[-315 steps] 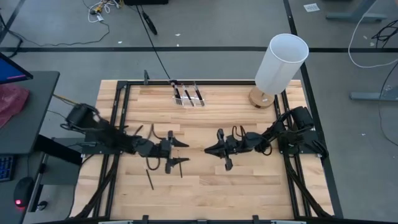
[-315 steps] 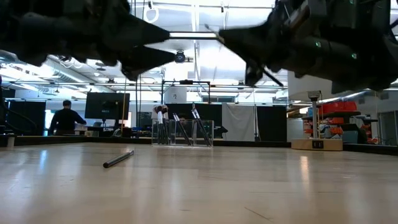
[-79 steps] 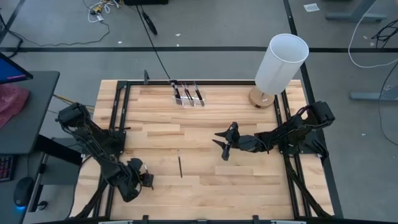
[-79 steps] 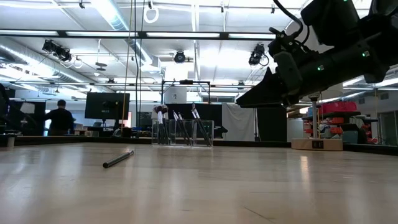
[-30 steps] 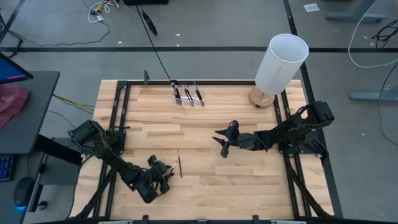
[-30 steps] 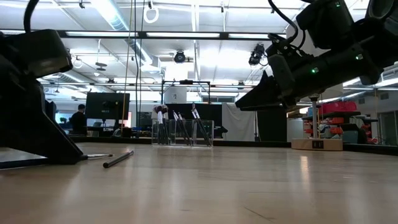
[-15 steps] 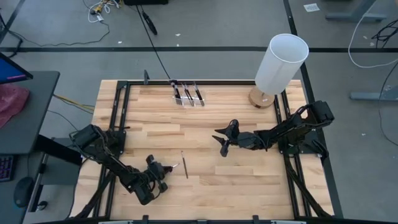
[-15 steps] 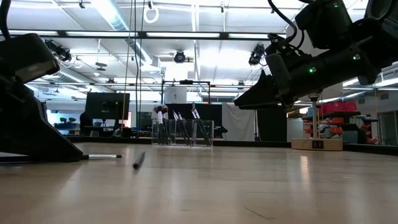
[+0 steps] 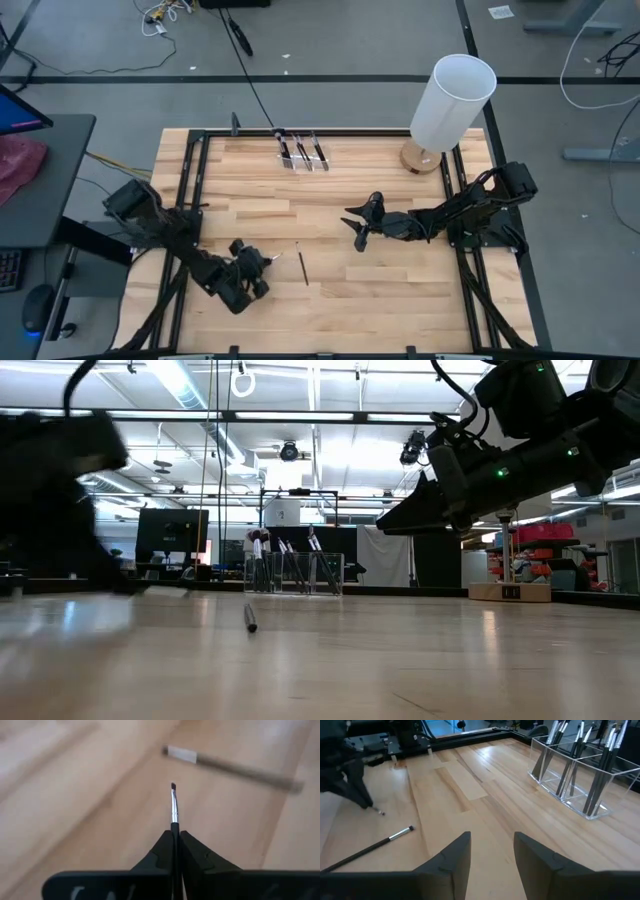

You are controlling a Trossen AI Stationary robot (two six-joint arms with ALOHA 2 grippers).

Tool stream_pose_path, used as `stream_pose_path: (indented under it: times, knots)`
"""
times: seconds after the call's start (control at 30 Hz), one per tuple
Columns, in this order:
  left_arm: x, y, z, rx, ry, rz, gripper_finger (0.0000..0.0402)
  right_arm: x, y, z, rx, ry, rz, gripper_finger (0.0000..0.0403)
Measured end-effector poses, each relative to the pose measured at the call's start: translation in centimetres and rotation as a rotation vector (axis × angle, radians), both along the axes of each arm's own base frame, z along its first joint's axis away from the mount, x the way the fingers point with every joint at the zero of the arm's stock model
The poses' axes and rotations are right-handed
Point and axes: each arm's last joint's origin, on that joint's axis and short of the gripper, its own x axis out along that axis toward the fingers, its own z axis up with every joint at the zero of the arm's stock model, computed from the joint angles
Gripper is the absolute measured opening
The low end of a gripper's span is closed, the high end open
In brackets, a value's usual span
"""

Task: Put items in baskets/containers
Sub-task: Put the black eyeshadow brush into the transparent organizer

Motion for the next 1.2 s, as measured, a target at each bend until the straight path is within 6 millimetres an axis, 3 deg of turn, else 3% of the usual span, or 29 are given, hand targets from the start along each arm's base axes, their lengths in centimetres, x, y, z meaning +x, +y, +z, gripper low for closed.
stream_pose_path:
  times: [0.23,0.43,0.7,0.9,1.2]
  knots:
    - [2.1,1.8,1.2,0.061,-0.061,0.033,0.0014,0.1,0.6,0.0,0.061,0.008,0.167,0.0151]
    - [5.6,3.0,2.6,0.073,-0.137,-0.110,0.0014,0.6,1.8,-1.7,0.065,0.000,0.271,0.0151]
    - [9.2,5.8,5.3,0.151,-0.318,-0.297,0.0014,4.6,4.1,-5.1,0.075,-0.181,0.342,0.0151]
    - [10.0,6.7,6.1,0.188,-0.376,-0.351,0.0014,5.9,4.8,-4.5,0.028,-0.319,0.305,0.0151]
    - [9.9,6.7,6.0,0.195,-0.364,-0.357,0.0017,4.3,5.3,-2.0,-0.057,-0.369,0.280,0.0151]
